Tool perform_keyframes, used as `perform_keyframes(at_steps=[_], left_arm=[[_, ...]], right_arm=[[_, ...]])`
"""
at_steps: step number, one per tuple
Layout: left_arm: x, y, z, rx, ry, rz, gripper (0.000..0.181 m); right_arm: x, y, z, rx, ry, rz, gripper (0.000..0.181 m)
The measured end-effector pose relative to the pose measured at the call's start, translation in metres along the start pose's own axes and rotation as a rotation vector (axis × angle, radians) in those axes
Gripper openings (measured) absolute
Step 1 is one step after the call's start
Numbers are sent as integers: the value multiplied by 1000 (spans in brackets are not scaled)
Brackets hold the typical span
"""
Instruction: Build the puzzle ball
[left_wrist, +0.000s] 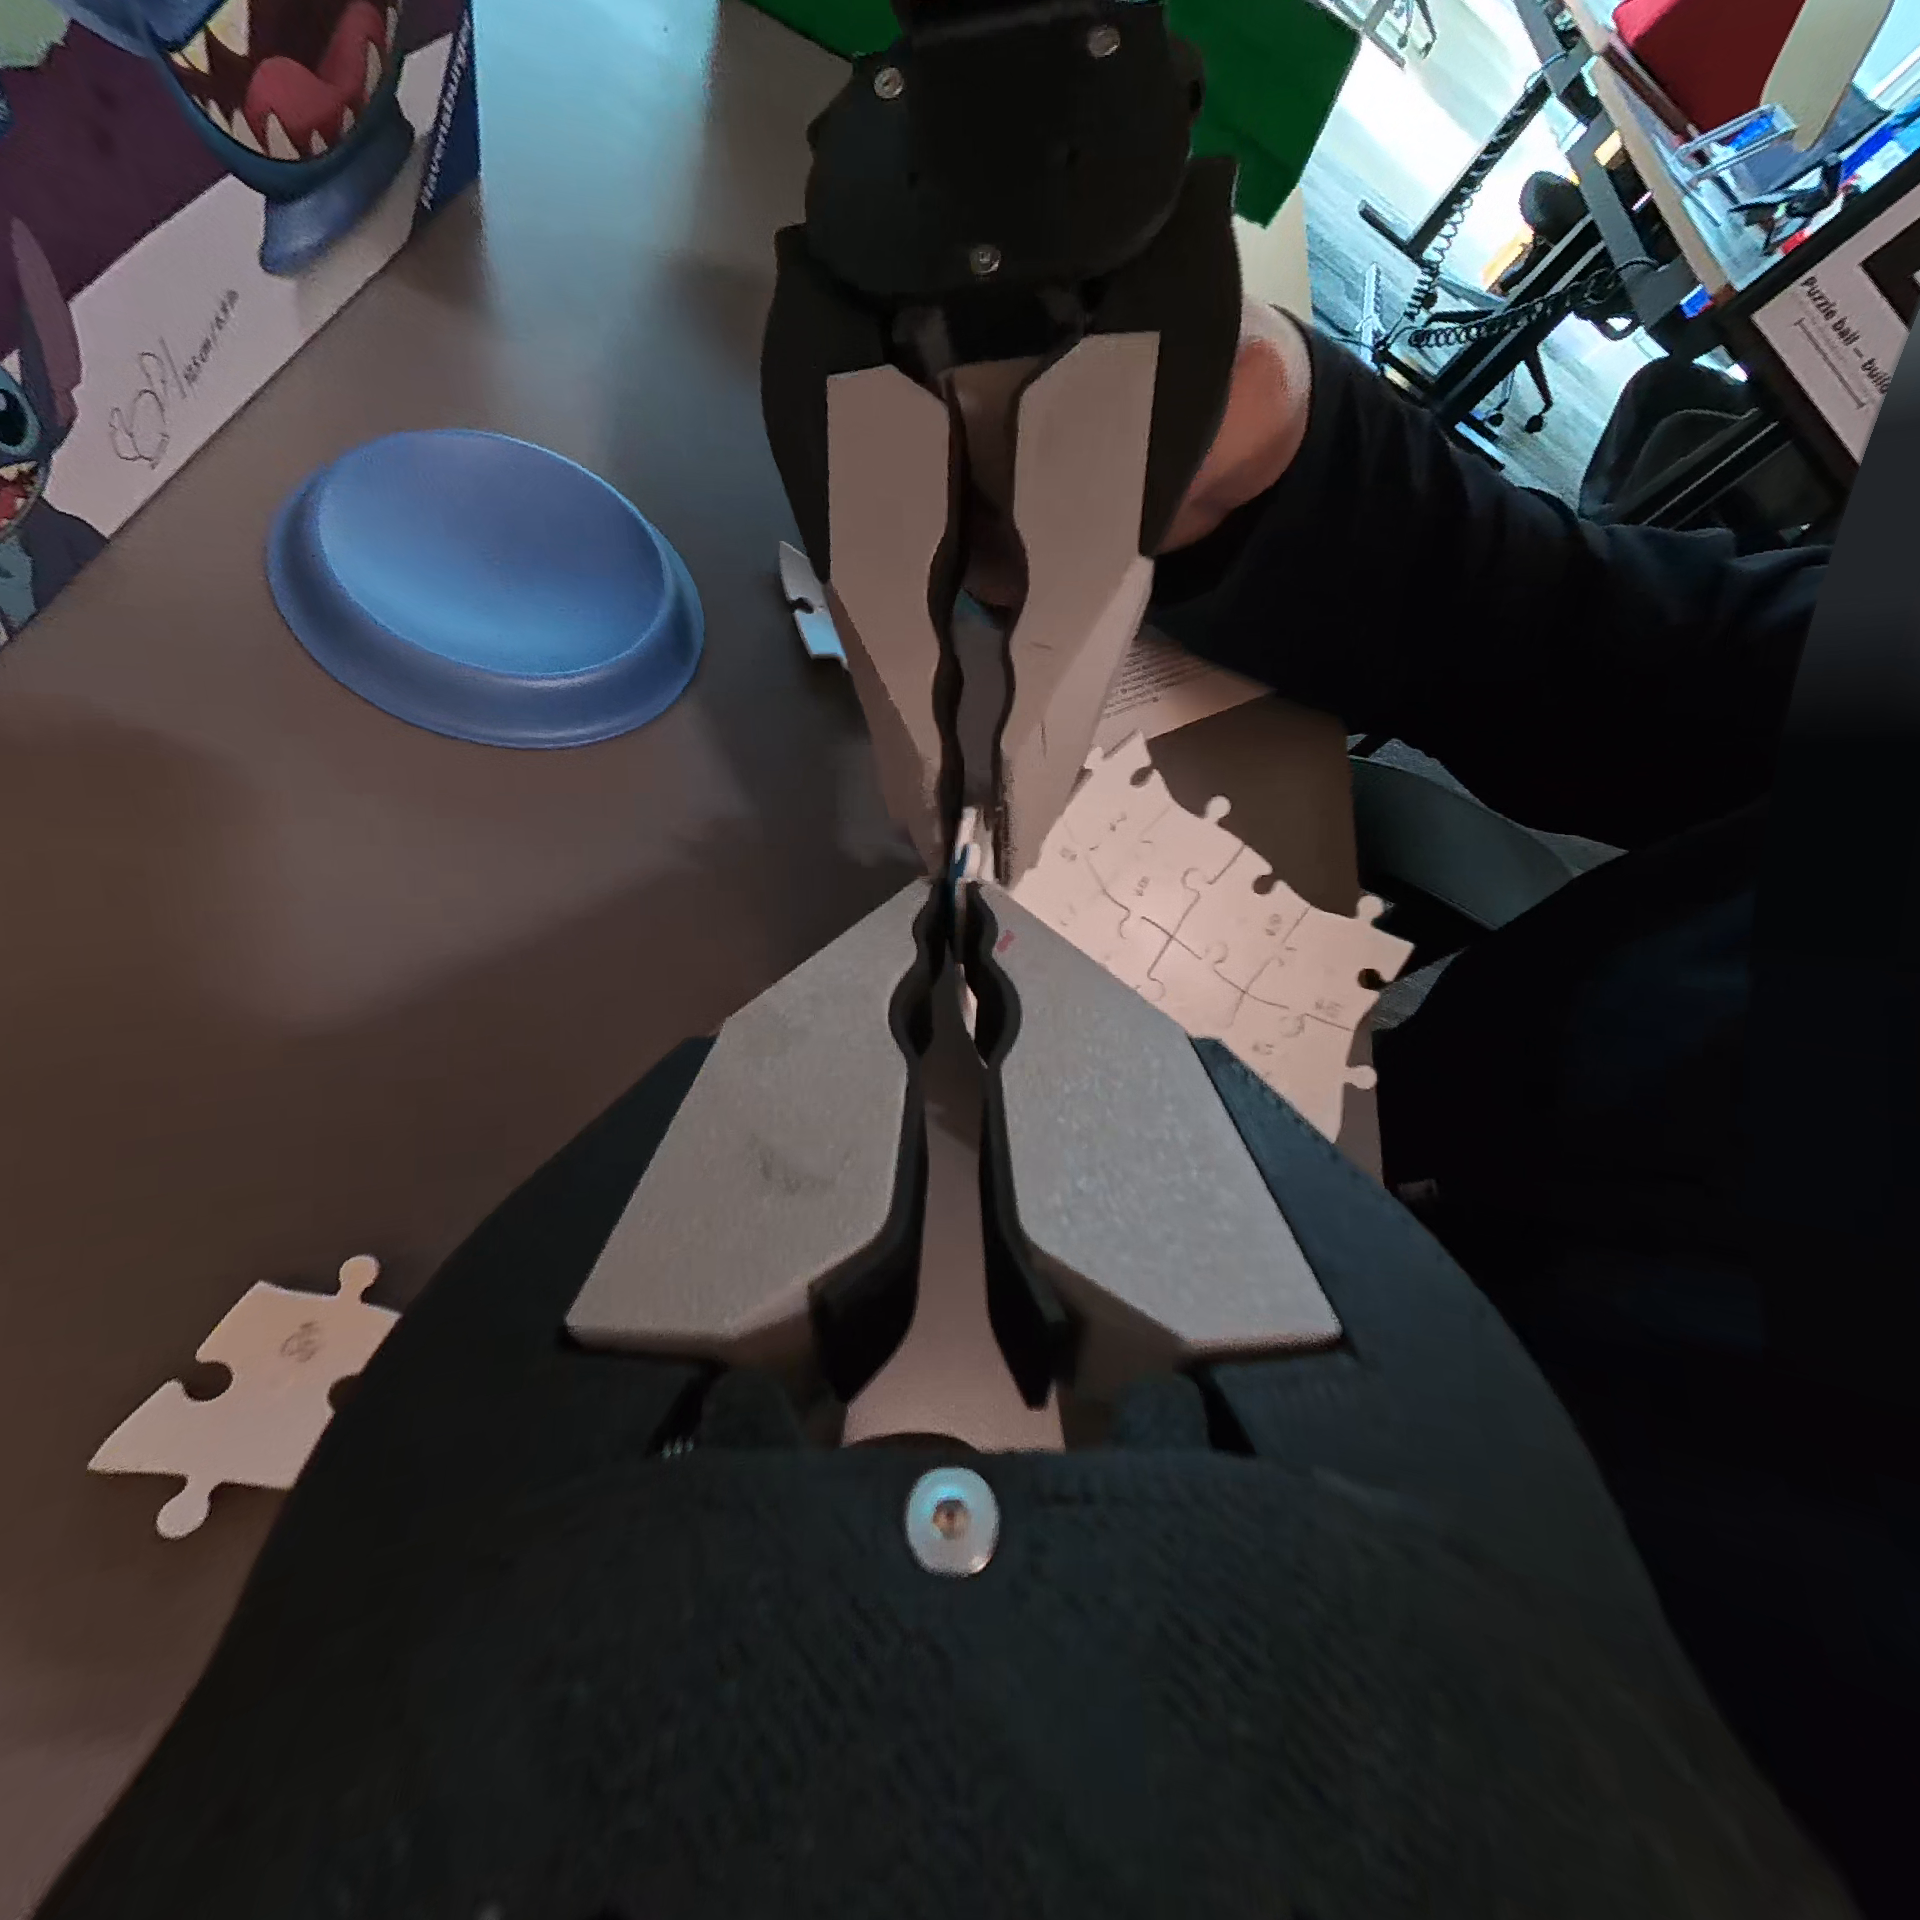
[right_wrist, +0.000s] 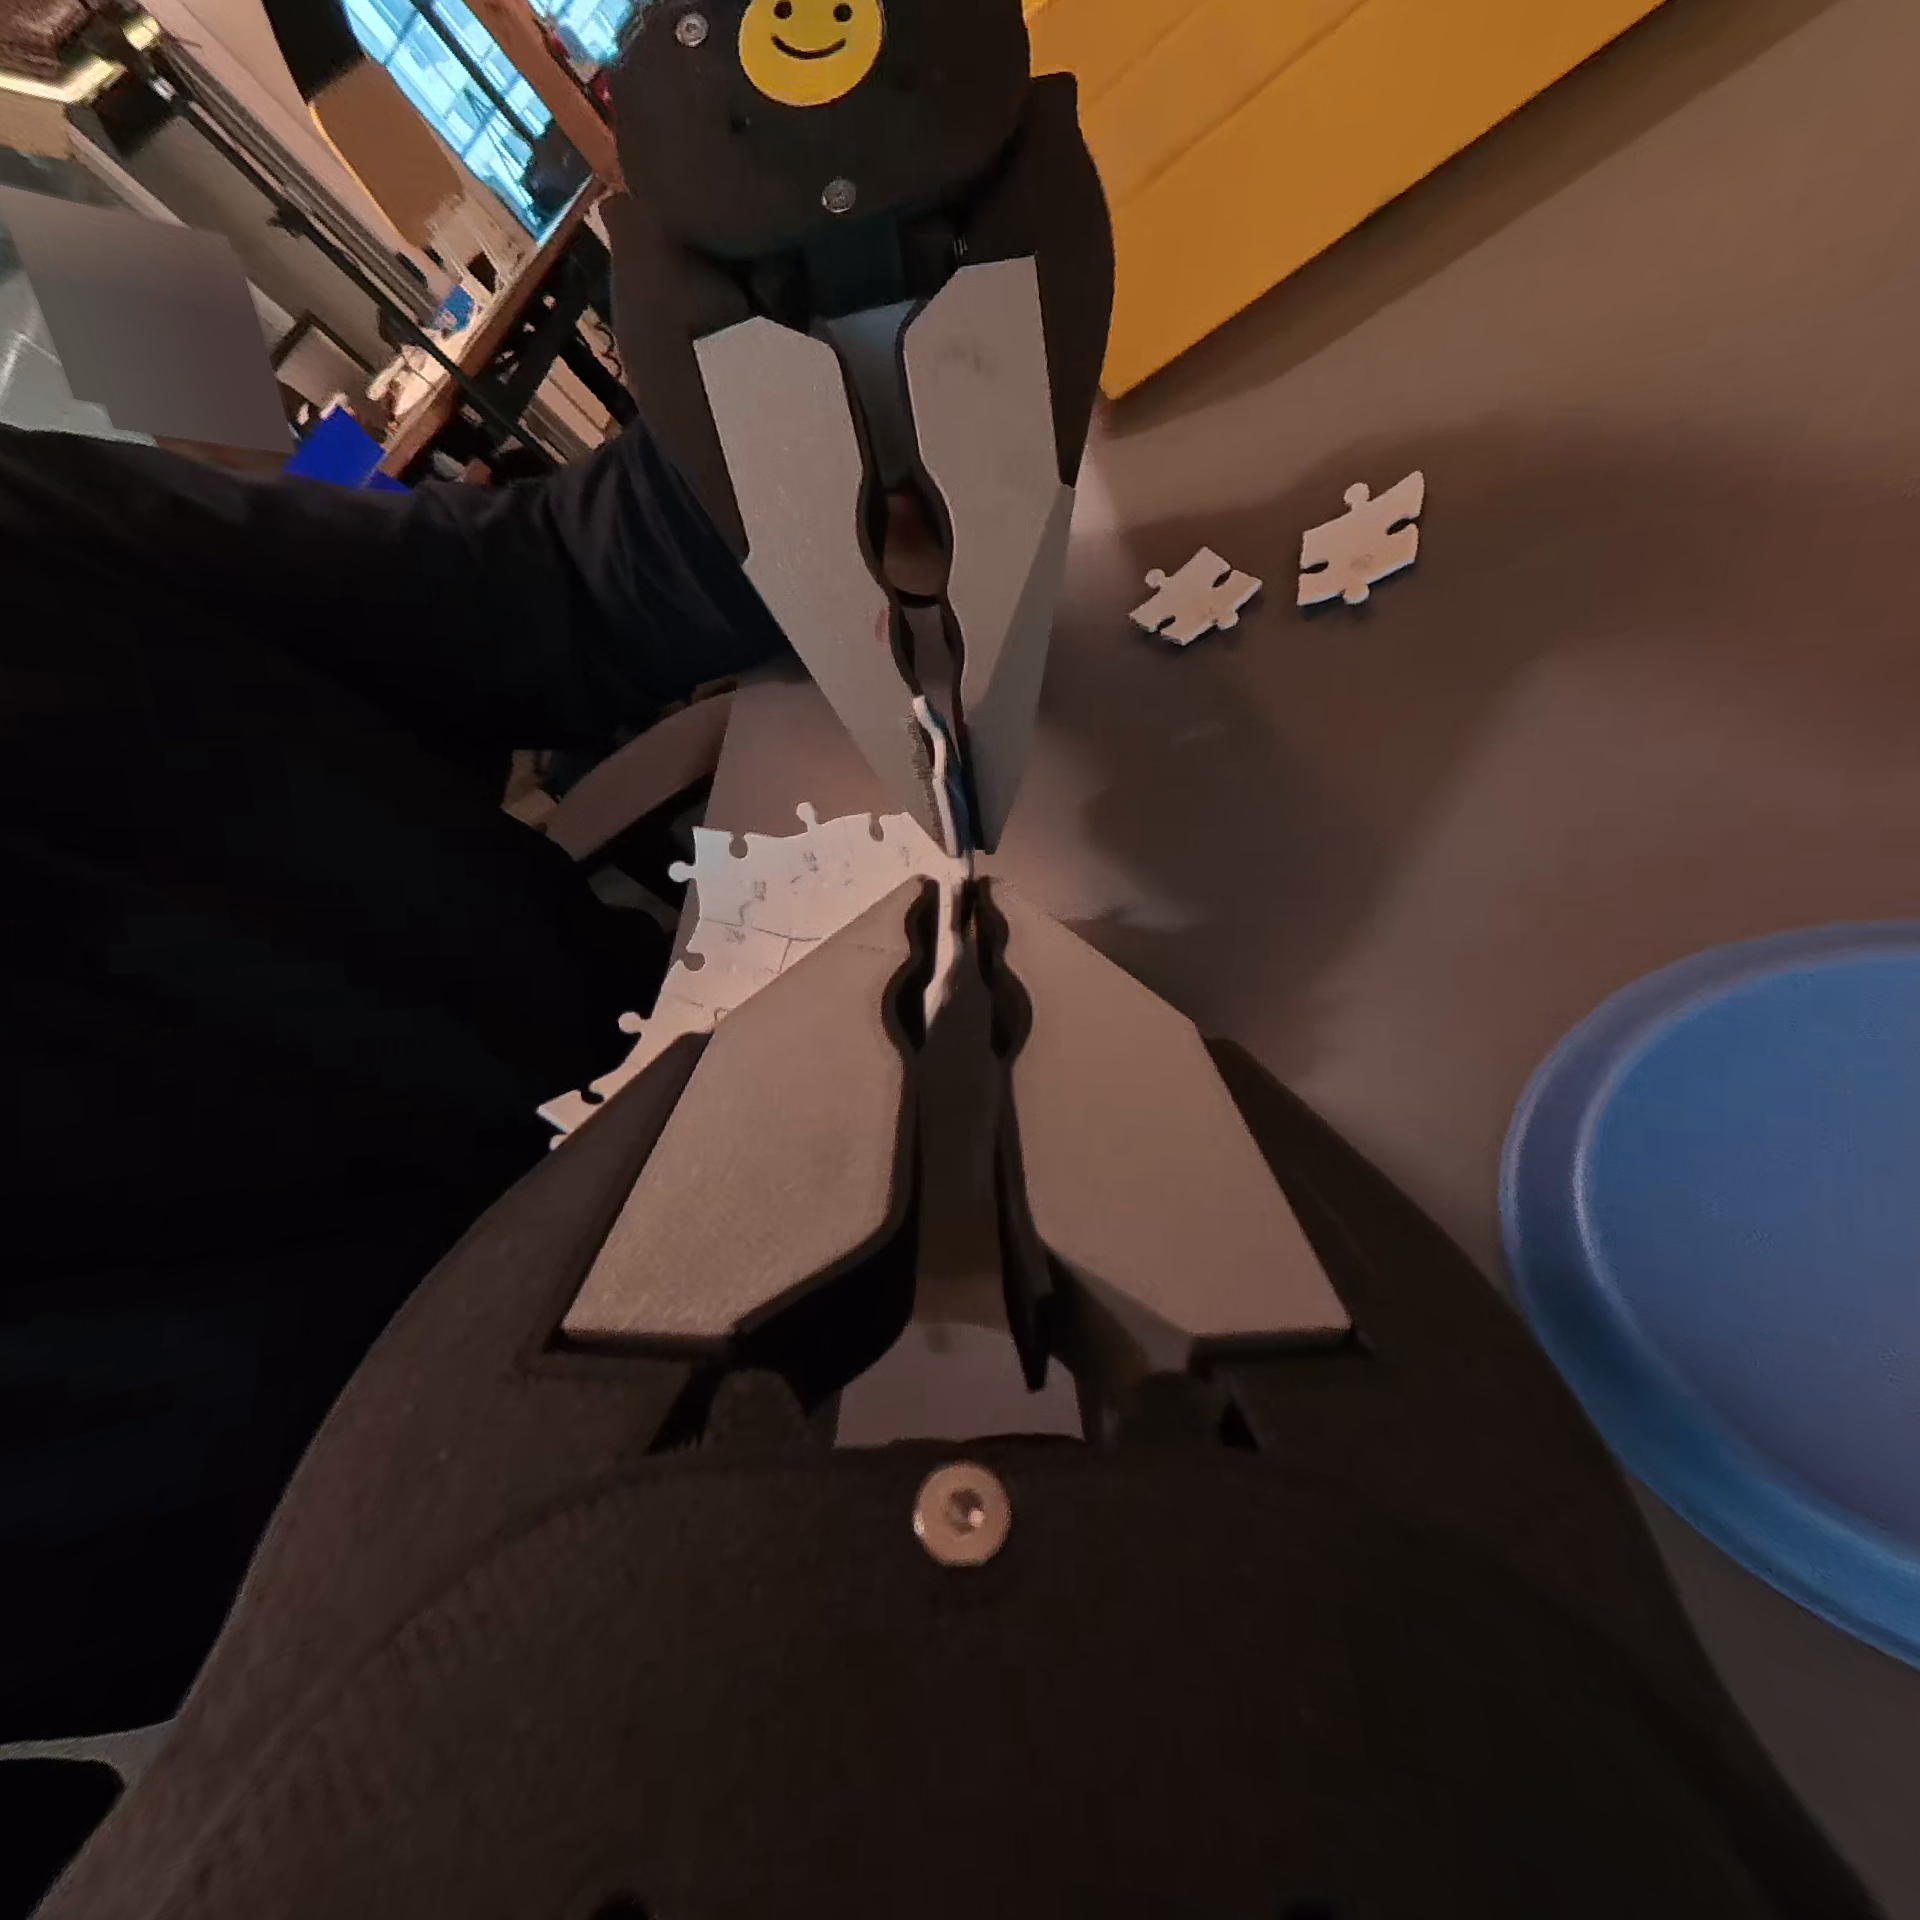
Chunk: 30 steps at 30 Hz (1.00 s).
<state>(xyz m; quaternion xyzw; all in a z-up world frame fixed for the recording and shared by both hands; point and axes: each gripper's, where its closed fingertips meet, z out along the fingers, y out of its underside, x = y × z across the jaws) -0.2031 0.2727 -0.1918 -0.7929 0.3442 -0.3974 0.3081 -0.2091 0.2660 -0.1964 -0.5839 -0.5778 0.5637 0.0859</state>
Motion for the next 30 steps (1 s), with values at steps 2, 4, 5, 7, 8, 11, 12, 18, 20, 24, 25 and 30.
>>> perform_keyframes(at_steps=[2, 4, 5, 7, 8, 11, 12, 18, 20, 24, 25, 30], left_arm=[[0, -1, 1, -2, -4, 12, 0], [1, 0, 2, -2, -1, 10, 0], [1, 0, 2, 2, 3, 4, 0], [1, 0, 4, -1, 10, -5, 0], [1, 1, 5, -4, 5, -2, 0], [0, 1, 5, -7, -1, -1, 0], [-1, 1, 6, -7, -8, -4, 0], [-12, 6, 6, -13, -7, -56, 0], [-18, 11, 7, -33, -34, -57, 0], [-18, 11, 7, -25, -21, -72, 0], [-17, 10, 7, -19, -15, -75, 0], [-16, 6, 4, 15, 9, -124, 23]], right_arm=[[1, 1, -1, -4, 13, -14, 0], [1, 2, -1, -14, 20, -24, 0], [1, 2, -1, -17, 27, -30, 0], [2, 5, -2, -32, 42, -34, 0], [2, 6, -2, -36, 46, -29, 0], [3, 6, -2, -22, 23, 0, 0], [4, 6, -2, -21, 27, 2, 0], [16, 2, -8, 3, 68, 41, 21], [18, -5, -17, 49, 71, 43, 15], [28, -18, -35, 110, 192, -41, 16], [29, -21, -38, 120, 217, -63, 17], [28, -35, -50, 206, 280, -115, 20]])
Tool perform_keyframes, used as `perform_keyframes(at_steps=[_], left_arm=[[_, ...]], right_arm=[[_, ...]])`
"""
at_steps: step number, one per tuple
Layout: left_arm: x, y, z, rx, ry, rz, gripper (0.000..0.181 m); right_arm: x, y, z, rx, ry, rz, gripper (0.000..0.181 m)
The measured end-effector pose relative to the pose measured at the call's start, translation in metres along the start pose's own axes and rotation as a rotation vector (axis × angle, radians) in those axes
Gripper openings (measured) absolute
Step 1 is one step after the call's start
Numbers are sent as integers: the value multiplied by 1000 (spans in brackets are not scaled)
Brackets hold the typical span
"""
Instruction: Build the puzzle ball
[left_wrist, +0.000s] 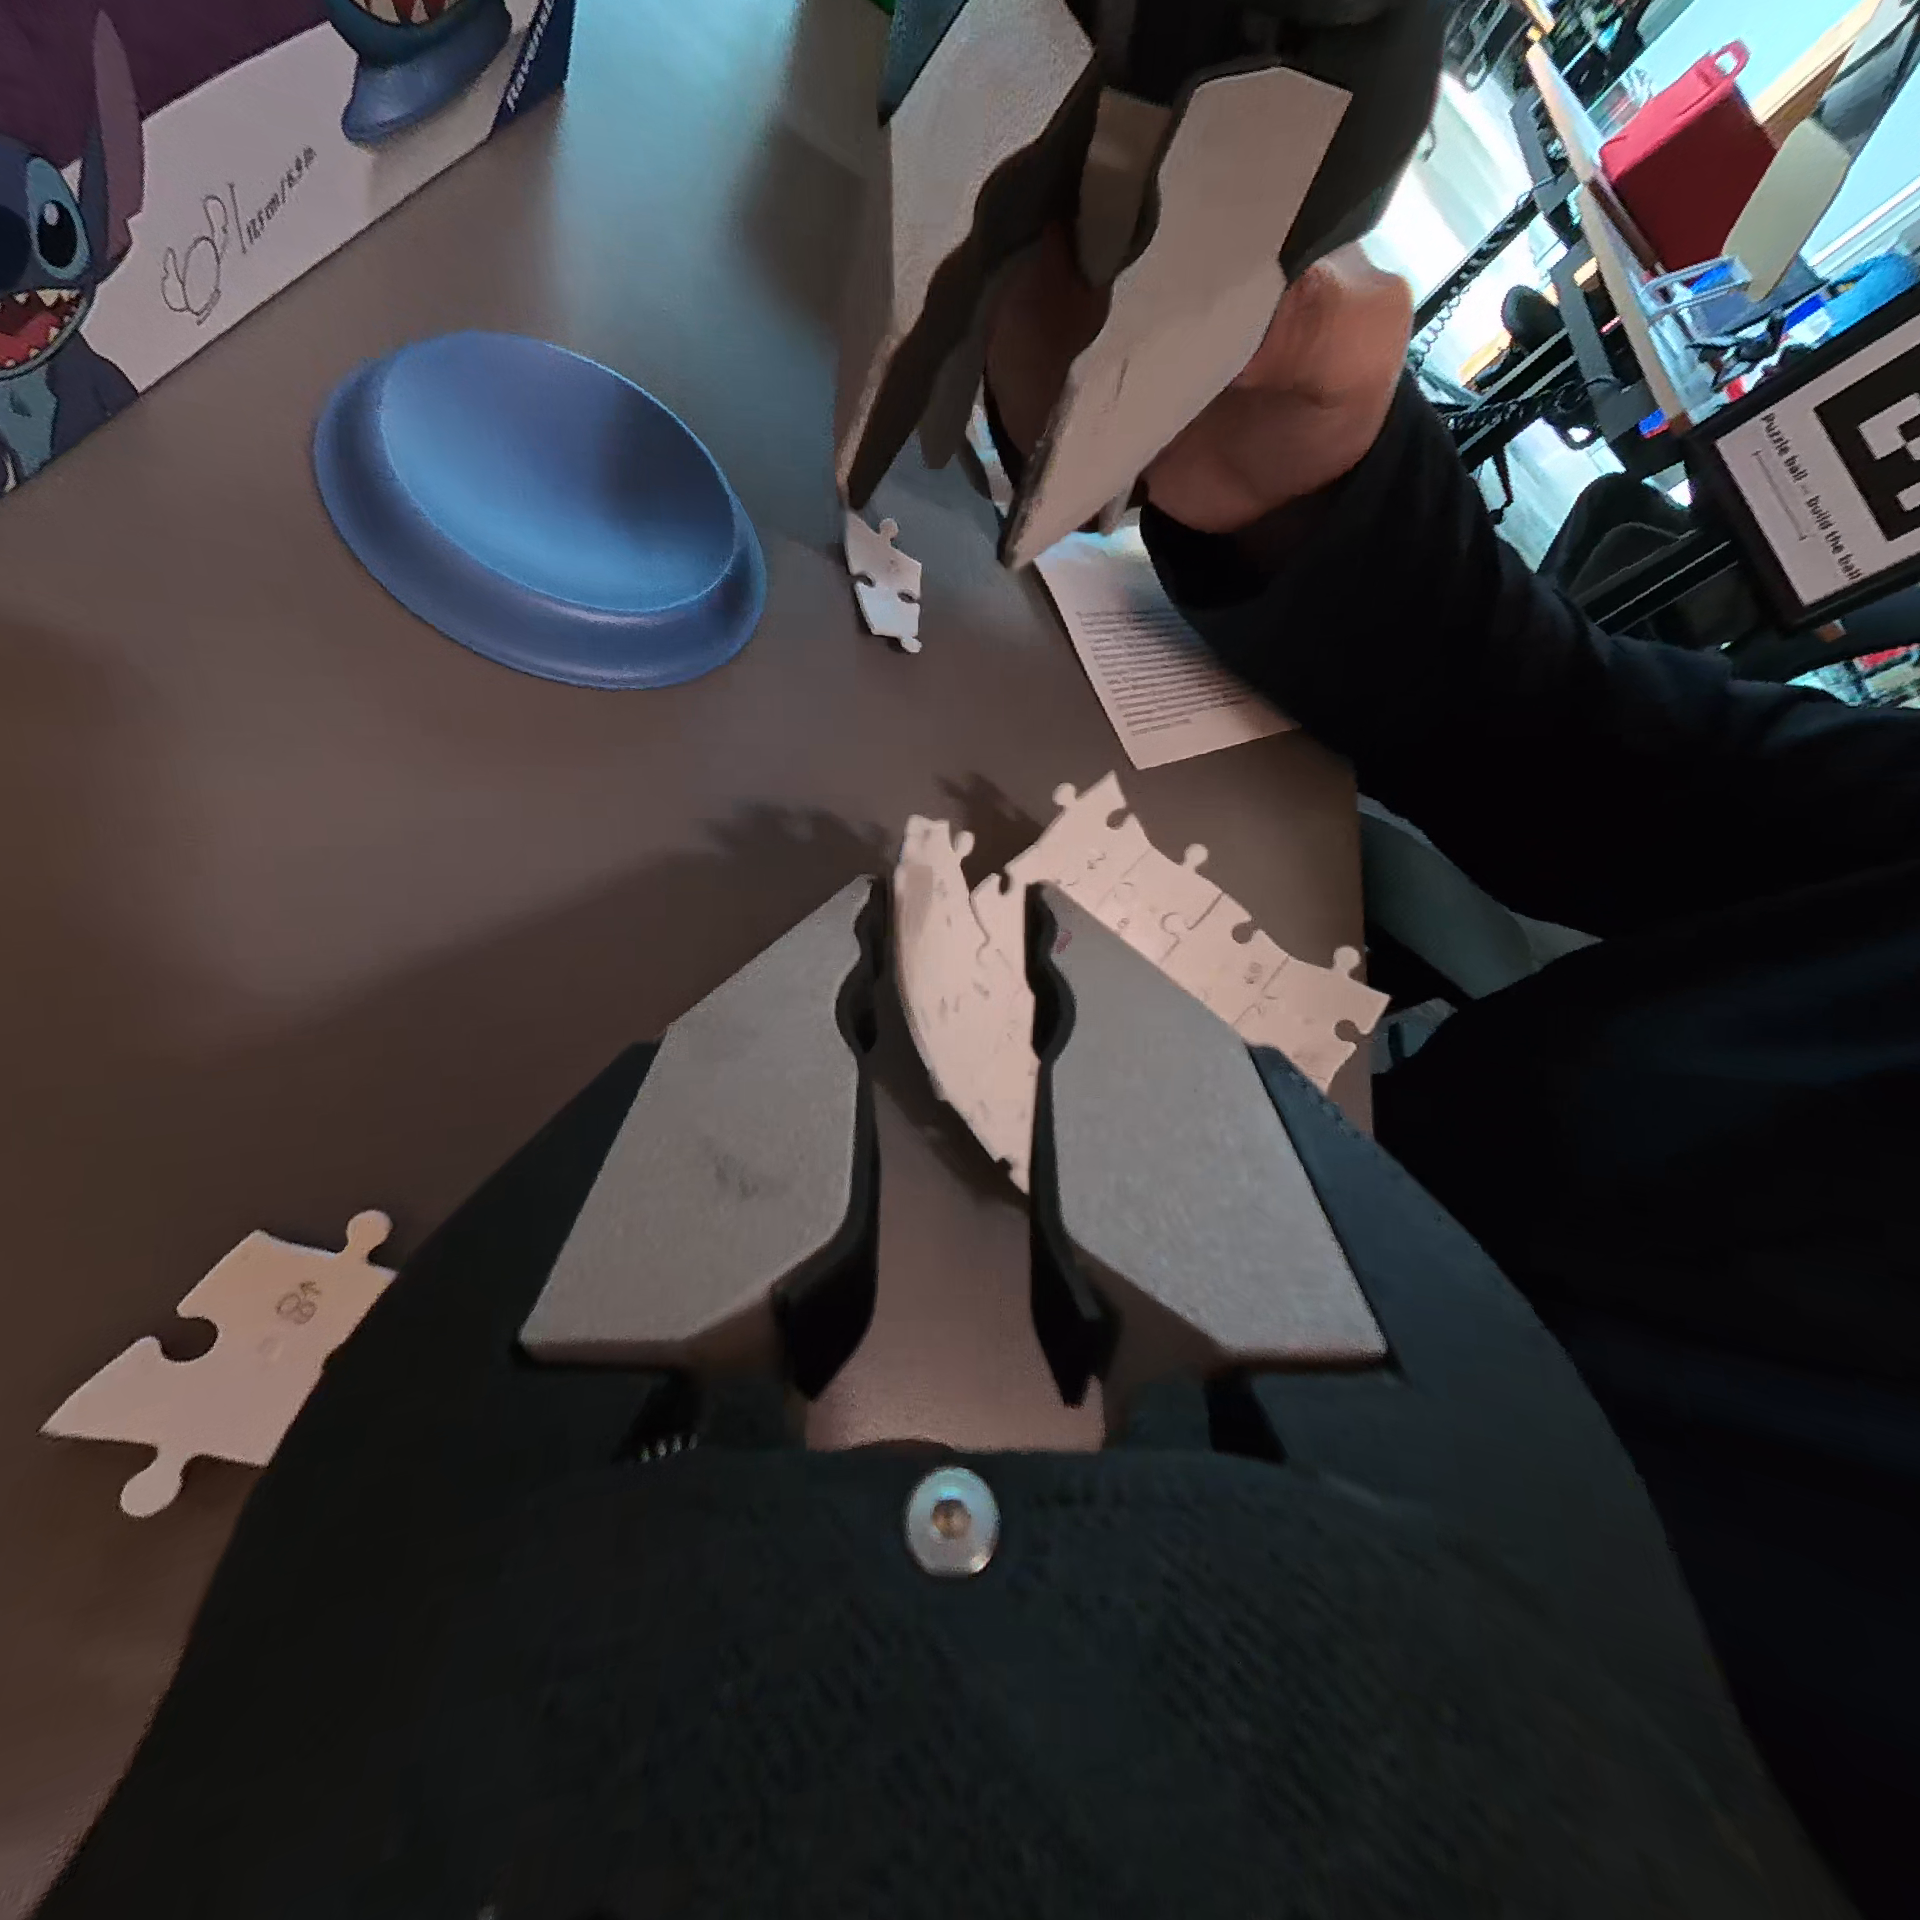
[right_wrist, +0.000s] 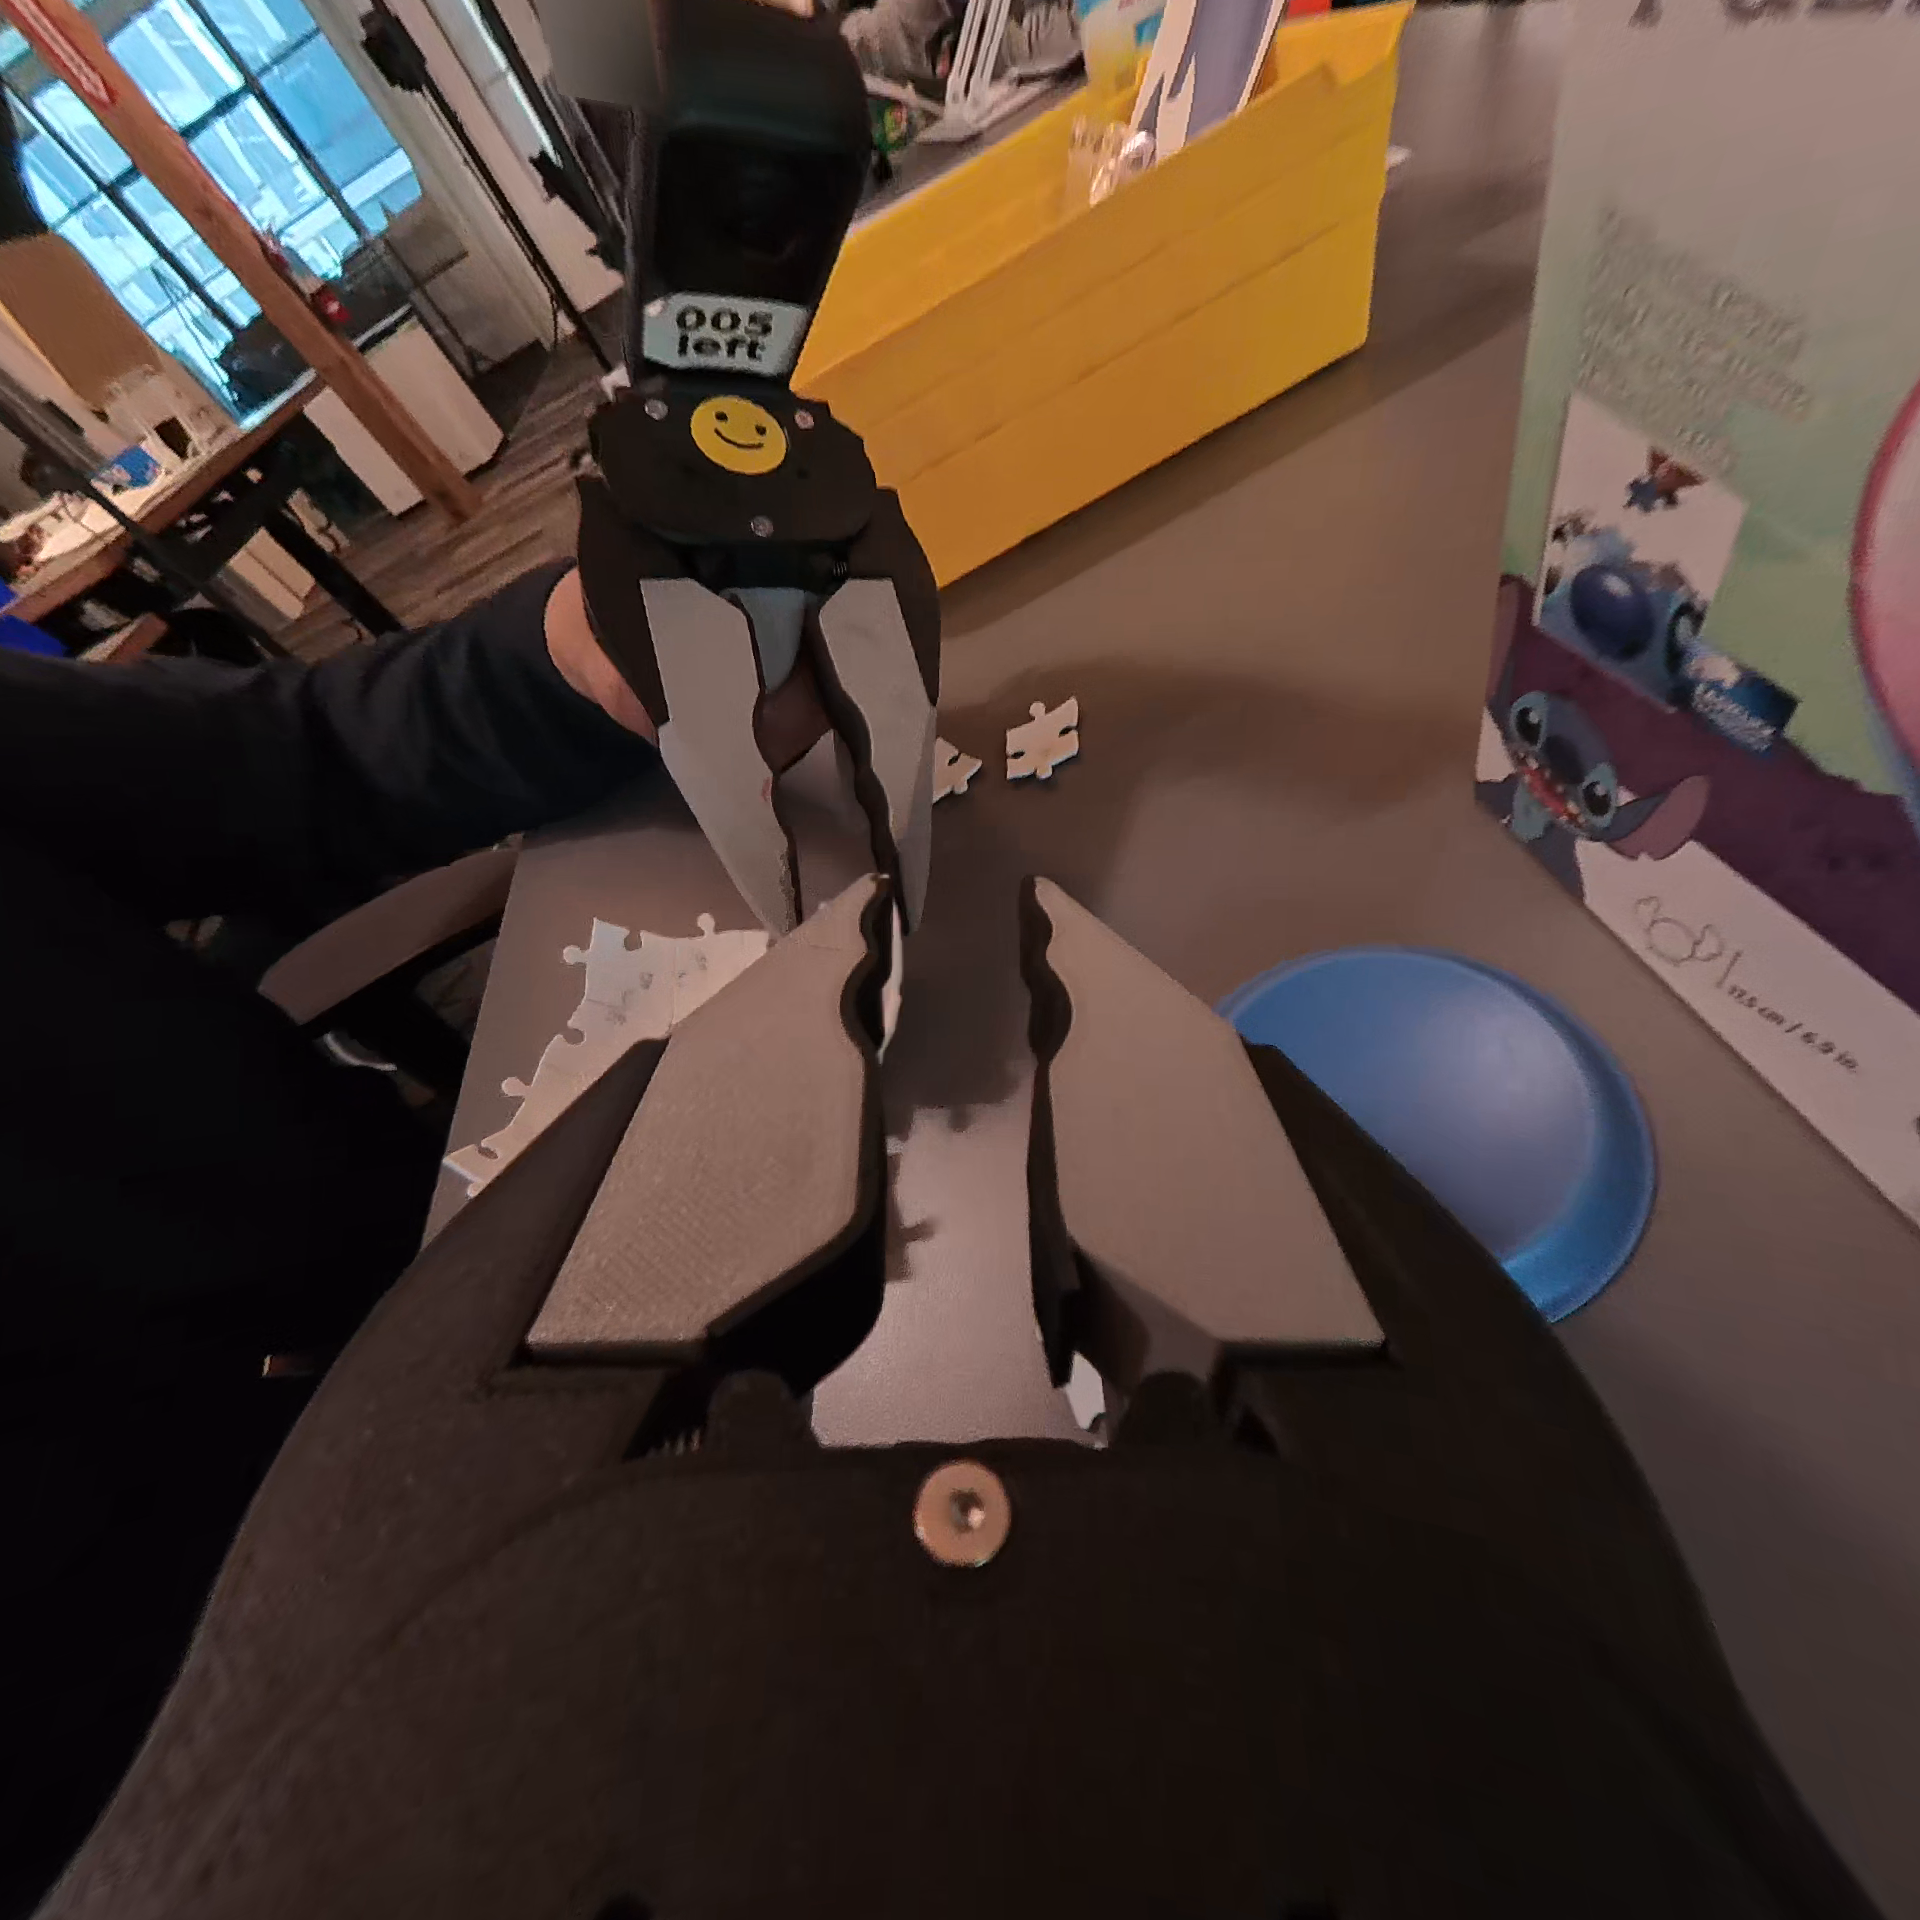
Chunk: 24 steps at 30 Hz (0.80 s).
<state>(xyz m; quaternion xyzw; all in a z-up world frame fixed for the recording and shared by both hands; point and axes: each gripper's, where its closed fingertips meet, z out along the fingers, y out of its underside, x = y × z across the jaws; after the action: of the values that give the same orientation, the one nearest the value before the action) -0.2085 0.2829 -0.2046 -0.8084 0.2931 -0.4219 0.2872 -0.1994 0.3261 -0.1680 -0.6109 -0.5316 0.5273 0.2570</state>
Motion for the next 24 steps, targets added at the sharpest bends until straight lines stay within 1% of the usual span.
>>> perform_keyframes(at_steps=[4, 8, 11, 13, 16, 19, 21, 24], left_arm=[[3, -4, -7, 33, 5, 14, 25], [0, -14, -21, 107, -2, 8, 37], [-5, -25, -39, 175, -36, 12, 47], [-11, -32, -52, 229, -92, 29, 50], [-15, -41, -69, 288, -168, 60, 56], [-11, -49, -83, 336, -192, 79, 57], [-10, -53, -90, 360, -224, 93, 57], [-11, -55, -96, 367, -272, 127, 56]], right_arm=[[5, -10, -10, 51, 69, -41, 20], [11, -20, -19, 97, 139, -64, 21], [15, -30, -29, 147, 205, -90, 23], [19, -37, -37, 173, 268, -114, 24], [24, -43, -46, 203, 349, -141, 29], [24, -47, -49, 215, 380, -158, 37], [24, -49, -50, 219, 407, -181, 45], [23, -50, -48, 205, 442, -229, 52]])
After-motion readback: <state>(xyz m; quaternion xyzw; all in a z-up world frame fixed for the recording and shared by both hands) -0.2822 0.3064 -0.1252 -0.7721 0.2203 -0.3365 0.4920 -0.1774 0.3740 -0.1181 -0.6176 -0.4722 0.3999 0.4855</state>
